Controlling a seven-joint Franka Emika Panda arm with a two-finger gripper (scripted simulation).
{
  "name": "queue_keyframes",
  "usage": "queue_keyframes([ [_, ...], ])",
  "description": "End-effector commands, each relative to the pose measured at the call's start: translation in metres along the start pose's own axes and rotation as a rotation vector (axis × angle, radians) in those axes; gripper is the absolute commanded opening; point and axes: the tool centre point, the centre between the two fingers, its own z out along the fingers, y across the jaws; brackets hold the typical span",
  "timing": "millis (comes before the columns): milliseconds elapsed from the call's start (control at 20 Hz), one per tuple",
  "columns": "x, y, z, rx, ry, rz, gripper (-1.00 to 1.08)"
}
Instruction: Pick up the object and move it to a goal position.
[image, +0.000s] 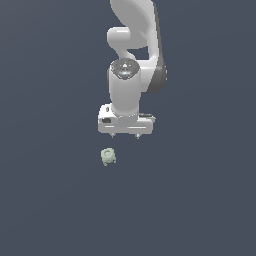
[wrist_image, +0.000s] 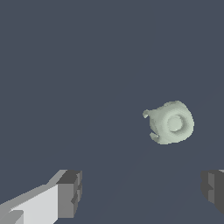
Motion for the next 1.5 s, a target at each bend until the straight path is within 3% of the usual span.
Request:
queue_keyframes([
  [0, 0.000, 0.000, 0.000, 0.000, 0.000, 0.000, 1.00],
  [450, 0.014, 0.000, -0.024, 0.006, 0.053, -0.021, 1.00],
  [950, 0.016, 0.005, -0.017, 0.004, 0.049, -0.042, 1.00],
  [1450, 0.024, 0.033, 0.018, 0.001, 0.032, -0.154, 1.00],
])
